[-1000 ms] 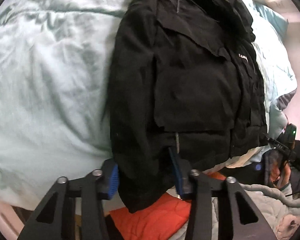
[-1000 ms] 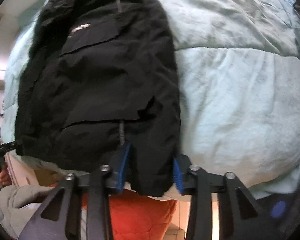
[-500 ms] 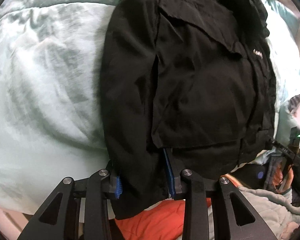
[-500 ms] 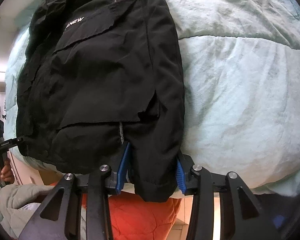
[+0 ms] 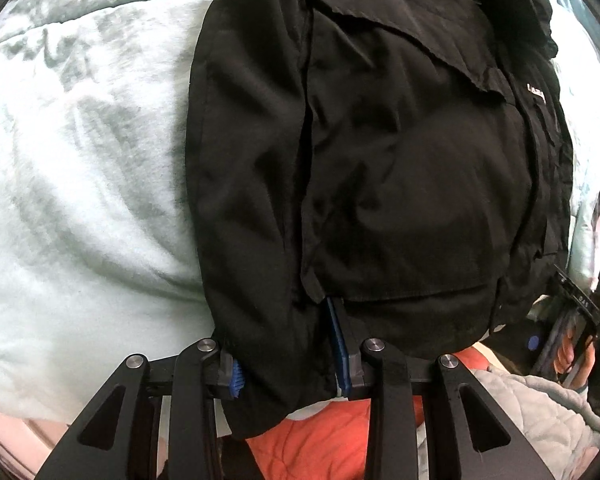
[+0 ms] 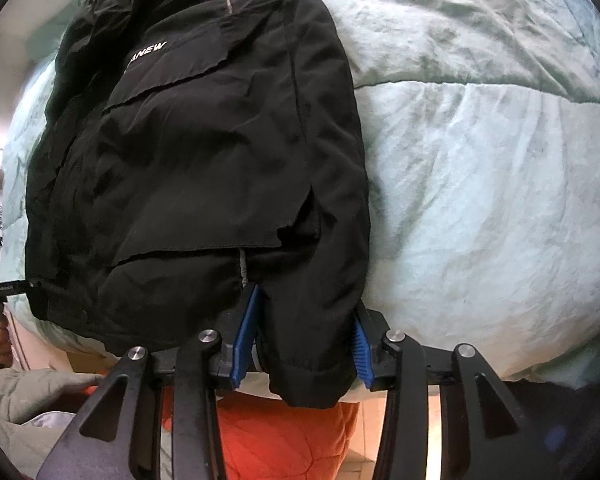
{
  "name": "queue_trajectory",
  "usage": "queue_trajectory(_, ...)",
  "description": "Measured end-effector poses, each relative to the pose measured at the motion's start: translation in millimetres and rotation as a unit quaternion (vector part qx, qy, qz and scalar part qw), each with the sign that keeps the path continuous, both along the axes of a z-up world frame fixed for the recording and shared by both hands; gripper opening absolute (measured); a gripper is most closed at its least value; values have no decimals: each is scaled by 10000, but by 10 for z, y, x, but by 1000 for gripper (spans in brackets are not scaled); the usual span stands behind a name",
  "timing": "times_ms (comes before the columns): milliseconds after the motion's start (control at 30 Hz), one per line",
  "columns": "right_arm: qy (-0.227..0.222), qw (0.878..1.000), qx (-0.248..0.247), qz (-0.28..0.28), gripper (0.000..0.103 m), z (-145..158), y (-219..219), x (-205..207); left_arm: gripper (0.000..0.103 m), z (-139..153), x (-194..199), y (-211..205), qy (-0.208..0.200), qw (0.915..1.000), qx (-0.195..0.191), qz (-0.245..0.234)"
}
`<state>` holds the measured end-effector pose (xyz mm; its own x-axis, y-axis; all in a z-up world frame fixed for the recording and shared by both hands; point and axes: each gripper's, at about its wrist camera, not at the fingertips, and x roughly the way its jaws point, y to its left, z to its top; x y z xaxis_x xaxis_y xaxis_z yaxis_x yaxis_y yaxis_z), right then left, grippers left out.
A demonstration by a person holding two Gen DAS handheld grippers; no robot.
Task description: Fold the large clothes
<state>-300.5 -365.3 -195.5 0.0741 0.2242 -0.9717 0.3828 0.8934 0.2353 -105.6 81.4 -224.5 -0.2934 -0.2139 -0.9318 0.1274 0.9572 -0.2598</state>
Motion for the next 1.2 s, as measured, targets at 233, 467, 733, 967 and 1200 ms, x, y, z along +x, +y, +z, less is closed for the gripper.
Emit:
queue_trajectory(233, -202, 9994, -241, 142, 47, 60, 134, -38, 34, -59, -22, -106, -2, 9997, 257, 42)
queue_trajectory(467, -489, 9954, -481, 673, 47, 115, 311, -128, 34, -9, -140, -320, -270, 9966, 759, 148)
queue_trajectory(733, -723, 9937, -342, 785, 47, 166, 312, -225, 34, 28, -232, -575, -354, 9942, 1009, 106)
queue_trajectory(967, -719, 9938, -320, 791, 47, 172, 238, -242, 34, 38, -221, -594, -431, 9938, 1017, 80)
queue_trajectory(1200, -682, 9935, -326, 856, 47, 140, 249, -229, 34, 33, -265, -456, -513, 9939, 975, 45)
